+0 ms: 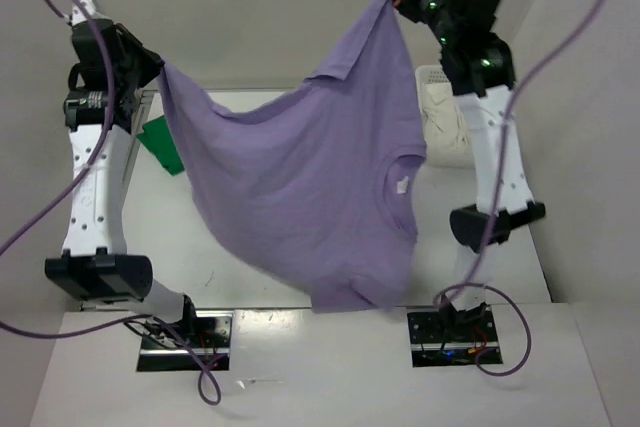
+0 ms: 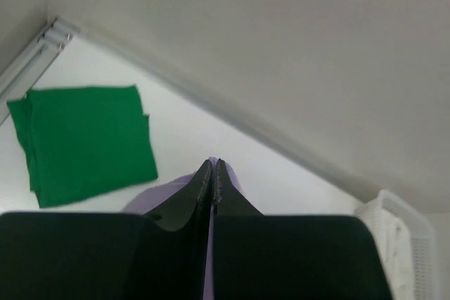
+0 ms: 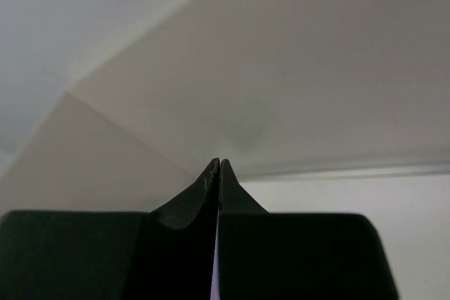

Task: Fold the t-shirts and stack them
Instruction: Flatten out the tshirt, then fold the flattened tshirt in 1/3 of the way

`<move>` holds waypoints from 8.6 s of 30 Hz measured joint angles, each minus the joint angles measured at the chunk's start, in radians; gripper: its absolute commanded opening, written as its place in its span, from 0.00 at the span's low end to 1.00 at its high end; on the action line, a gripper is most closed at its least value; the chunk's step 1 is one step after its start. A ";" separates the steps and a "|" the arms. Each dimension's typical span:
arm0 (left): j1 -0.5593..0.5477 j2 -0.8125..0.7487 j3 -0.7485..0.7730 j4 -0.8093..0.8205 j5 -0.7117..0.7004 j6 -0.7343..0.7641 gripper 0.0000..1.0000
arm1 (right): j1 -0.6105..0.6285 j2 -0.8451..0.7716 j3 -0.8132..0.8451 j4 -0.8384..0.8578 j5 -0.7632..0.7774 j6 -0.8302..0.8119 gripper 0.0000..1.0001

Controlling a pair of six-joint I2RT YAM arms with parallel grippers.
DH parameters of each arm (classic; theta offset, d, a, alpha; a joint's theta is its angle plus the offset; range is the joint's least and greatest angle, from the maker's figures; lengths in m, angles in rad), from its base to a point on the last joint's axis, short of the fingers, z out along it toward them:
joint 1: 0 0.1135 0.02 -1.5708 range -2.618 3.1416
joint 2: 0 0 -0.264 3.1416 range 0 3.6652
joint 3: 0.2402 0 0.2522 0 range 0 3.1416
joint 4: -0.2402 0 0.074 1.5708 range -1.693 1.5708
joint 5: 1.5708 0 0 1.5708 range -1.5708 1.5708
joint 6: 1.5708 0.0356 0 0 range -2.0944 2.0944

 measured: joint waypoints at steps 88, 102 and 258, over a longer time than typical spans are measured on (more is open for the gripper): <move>0.056 0.105 -0.812 0.183 0.028 -0.036 0.00 | -0.205 0.185 -0.808 0.023 -0.127 0.121 0.00; 0.056 0.259 -0.740 0.275 -0.019 -0.033 0.36 | -0.205 0.486 -0.485 -0.010 -0.101 0.098 0.11; 0.193 0.506 -0.561 0.462 0.154 -0.290 0.12 | -0.102 -0.793 -1.834 0.024 -0.163 0.240 0.03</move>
